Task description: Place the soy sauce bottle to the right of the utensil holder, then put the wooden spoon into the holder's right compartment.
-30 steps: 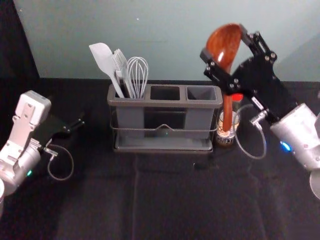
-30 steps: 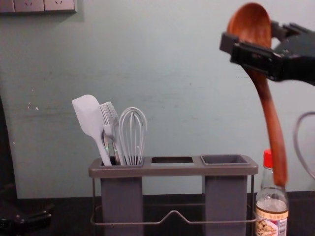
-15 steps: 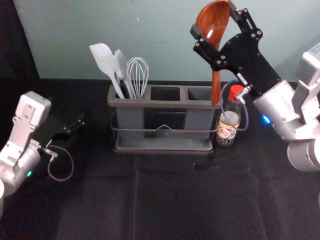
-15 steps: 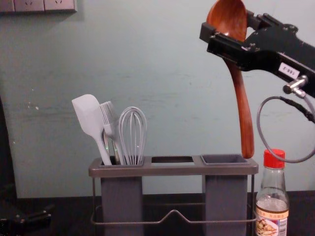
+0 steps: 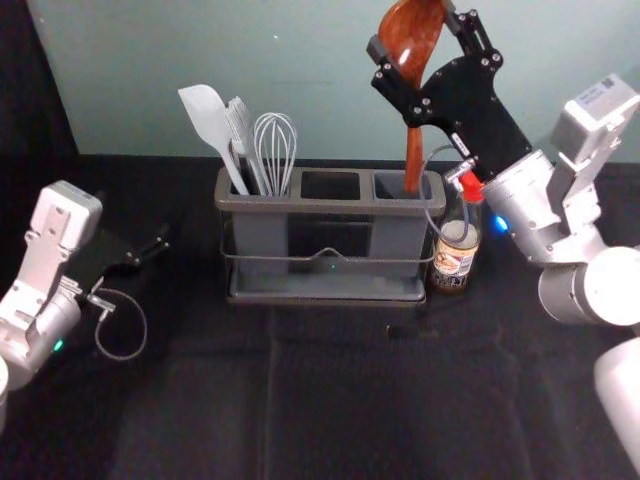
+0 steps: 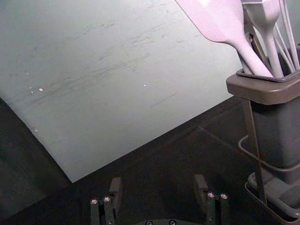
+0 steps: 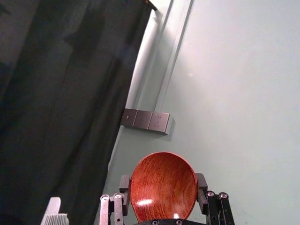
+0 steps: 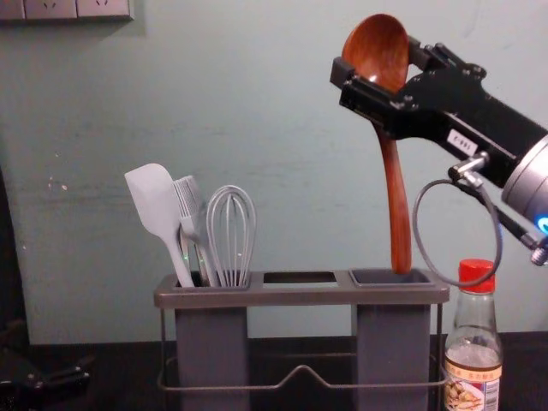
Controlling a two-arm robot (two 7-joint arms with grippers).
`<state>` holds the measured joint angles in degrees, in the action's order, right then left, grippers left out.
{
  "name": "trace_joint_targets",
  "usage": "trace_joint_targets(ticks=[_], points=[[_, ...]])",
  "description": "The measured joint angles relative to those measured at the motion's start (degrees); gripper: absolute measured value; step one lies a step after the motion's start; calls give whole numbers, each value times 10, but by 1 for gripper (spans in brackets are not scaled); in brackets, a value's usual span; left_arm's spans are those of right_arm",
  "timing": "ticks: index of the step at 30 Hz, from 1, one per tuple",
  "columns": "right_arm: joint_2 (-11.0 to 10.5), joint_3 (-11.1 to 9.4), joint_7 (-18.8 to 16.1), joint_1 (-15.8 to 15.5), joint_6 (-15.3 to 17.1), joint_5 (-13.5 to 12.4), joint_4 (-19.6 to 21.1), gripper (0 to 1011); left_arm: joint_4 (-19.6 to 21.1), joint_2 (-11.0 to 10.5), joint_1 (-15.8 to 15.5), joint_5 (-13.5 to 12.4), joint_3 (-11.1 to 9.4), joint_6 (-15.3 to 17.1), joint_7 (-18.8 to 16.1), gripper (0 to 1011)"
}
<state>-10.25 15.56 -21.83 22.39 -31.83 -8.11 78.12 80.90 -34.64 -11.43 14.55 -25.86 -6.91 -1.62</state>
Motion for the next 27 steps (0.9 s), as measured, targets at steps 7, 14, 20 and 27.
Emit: trace_joint_targets(ticks=[7, 14, 20, 27], points=[[16, 0, -4, 13, -42, 4, -44, 837, 0, 0, 0, 0, 0, 0, 0, 1005], [27, -2, -8, 15, -69, 11, -77, 837, 0, 0, 0, 0, 0, 0, 0, 1005], [33, -3, -11, 11, -81, 16, -95, 837, 0, 0, 0, 0, 0, 0, 0, 1005], [39, -7, -12, 0, -90, 18, -109, 837, 0, 0, 0, 0, 0, 0, 0, 1005]])
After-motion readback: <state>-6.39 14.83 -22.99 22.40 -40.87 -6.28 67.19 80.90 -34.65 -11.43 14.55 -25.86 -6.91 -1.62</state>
